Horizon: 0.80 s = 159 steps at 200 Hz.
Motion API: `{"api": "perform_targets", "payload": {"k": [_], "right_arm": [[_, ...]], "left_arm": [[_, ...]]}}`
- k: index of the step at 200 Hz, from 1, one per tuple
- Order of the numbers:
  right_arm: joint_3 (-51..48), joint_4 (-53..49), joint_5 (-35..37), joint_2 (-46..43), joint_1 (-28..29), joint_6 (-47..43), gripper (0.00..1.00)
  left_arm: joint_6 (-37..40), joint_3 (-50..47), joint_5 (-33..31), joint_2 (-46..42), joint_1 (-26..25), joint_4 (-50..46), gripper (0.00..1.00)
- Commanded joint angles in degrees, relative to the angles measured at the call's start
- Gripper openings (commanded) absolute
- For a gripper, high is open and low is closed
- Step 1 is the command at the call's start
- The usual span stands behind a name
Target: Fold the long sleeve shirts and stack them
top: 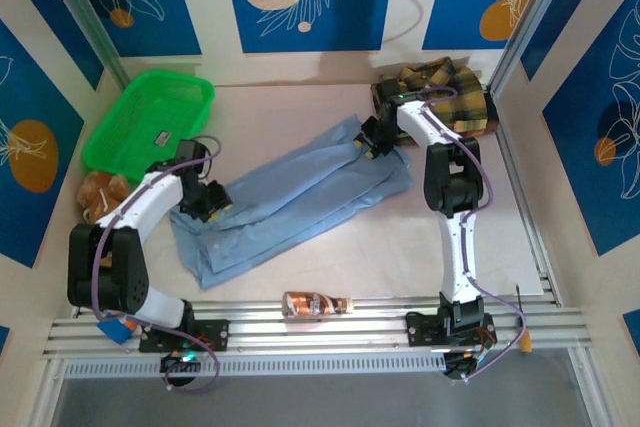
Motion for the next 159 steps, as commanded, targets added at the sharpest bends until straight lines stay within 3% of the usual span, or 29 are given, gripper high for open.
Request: {"api": "perform_targets", "payload": {"k": [1,27,45,69,101,159], "right_arm": [[-1.38,1.78,-0.04,-8.15,-0.68,-2.02,0.38],[0.9,4.48,-2.18,-9.39,-2.18,-3.81,0.47],[9.69,1.28,-4.09,-4.32,-2.47,-6.91,0.47],[22.74,-5.1,-4.78,4.4,-2.07,-9.87,0.42],[30.64,-8.01,-4.45,12.36,-1.11,-11.41,0.36],[22.61,-8.12,0.49,11.4,0.05,-15.35,0.37]], "left_arm": [[1.13,4.66,2.39,-0.74,0.57,0.67,0.37],[4.49,9.22,3.01,2.95,-0.56,0.89,0.39],[7.04,12.64,3.28,7.06,-2.21,0.02,0.39],[7.96,15.21,1.95,11.0,-3.6,-0.45,0.39],[8.45,15.49,0.46,14.26,-4.23,-0.51,0.39],[8.9,12.15,-0.67,15.67,-4.22,-1.13,0.39]]}}
